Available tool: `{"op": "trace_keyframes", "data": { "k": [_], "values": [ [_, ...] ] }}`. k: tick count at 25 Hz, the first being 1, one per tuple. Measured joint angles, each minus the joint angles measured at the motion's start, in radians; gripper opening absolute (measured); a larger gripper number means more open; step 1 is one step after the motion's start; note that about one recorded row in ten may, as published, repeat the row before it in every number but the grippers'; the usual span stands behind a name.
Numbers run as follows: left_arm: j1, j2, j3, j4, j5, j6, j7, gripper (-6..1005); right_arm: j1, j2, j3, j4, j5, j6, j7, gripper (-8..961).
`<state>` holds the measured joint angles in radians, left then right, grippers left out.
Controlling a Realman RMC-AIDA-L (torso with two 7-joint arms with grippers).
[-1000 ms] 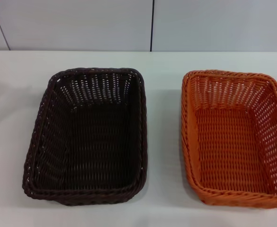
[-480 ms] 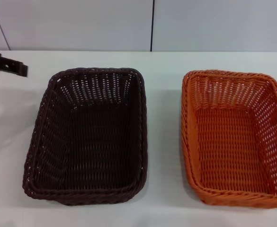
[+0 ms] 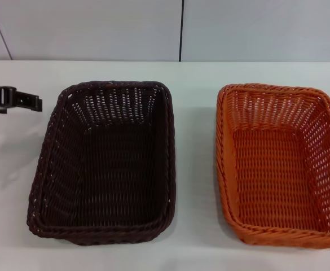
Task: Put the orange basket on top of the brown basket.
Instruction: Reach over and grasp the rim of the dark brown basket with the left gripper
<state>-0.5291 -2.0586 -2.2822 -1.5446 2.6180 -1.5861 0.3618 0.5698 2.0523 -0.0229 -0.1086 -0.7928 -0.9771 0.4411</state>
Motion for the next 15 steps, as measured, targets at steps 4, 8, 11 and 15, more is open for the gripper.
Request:
{"op": "trace_keyframes", "data": {
  "k": [4,8,11,15],
  "values": [
    [0.043,-0.001,0.083,0.02,-0.008,0.073,-0.053,823,-0.003,0.0,0.0,0.0,0.0,0.001,0.0,550],
    [0.049,-0.004,0.116,0.052,-0.011,0.094,-0.06,822,-0.003,0.0,0.0,-0.002,0.0,0.002,0.0,550],
    [0.055,-0.006,0.141,0.061,-0.03,0.113,-0.064,822,0.0,0.0,0.0,-0.002,0.0,0.002,-0.002,550],
    [0.06,-0.004,0.17,0.085,-0.049,0.143,-0.066,823,0.001,0.0,0.0,-0.002,0.0,0.002,-0.002,550]
  ]
}}
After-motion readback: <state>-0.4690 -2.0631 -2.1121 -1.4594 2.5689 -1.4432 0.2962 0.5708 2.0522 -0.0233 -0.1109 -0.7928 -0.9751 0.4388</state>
